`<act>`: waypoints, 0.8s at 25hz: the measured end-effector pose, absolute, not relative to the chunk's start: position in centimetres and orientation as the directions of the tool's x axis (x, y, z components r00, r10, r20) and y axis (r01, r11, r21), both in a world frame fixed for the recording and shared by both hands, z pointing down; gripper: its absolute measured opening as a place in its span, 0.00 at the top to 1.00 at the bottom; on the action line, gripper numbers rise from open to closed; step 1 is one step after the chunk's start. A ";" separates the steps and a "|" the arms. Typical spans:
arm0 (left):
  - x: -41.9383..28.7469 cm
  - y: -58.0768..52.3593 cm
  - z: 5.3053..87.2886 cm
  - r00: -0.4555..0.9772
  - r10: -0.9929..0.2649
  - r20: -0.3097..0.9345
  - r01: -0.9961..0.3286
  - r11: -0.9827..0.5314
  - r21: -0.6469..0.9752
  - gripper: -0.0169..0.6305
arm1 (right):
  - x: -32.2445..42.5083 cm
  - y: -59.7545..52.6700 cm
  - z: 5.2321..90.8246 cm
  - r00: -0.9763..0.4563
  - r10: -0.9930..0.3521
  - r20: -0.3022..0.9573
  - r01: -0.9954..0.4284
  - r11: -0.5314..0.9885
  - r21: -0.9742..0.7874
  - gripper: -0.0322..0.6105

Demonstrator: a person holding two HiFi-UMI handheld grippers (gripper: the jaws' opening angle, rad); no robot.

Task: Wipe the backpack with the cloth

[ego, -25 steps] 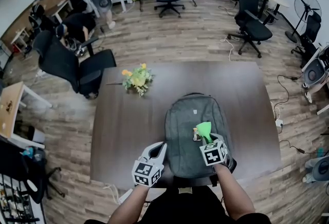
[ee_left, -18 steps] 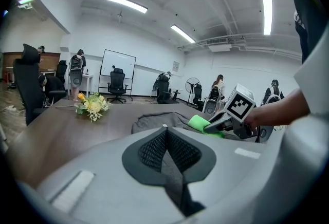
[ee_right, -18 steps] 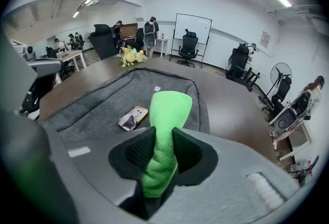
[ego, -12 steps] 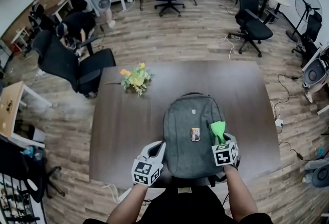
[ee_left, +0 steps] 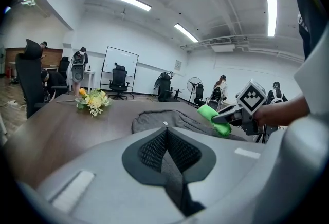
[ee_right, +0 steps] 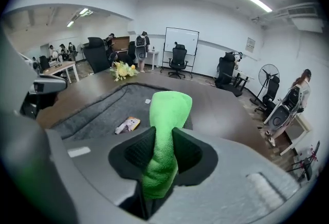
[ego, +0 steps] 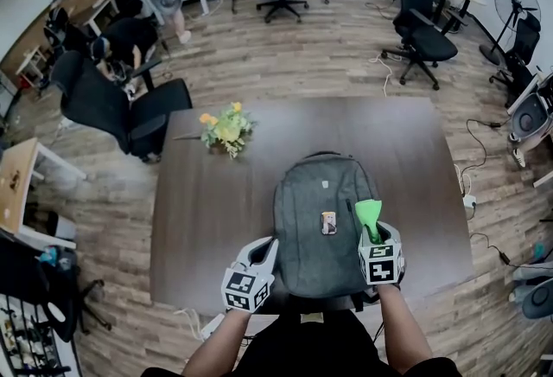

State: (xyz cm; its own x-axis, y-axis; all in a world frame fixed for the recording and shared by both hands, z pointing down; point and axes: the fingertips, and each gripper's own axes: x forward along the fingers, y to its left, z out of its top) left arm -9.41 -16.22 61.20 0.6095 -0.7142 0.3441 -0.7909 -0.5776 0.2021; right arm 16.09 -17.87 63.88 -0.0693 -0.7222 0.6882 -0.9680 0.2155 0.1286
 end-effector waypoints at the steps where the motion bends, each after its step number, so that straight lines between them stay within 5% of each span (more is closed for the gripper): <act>1: -9.5 -16.2 61.3 0.610 -0.713 0.347 -0.791 -0.578 0.203 0.94 | 15.3 -17.7 63.4 -0.095 -0.729 0.678 -0.968 0.227 0.107 0.79; 20: -13.4 -15.0 61.5 0.643 -0.685 0.342 -0.763 -0.613 0.208 0.94 | -4.0 -12.0 63.7 -0.492 -0.563 0.664 -0.854 0.462 -0.241 0.79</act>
State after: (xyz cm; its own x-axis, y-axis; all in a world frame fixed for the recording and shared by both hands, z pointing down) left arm -13.36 -14.99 61.51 0.6433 -0.6852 0.3416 -0.7627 -0.6126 0.2076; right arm -4.00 -12.01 63.68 -0.4920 -0.5626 0.6644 -0.8536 0.4618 -0.2410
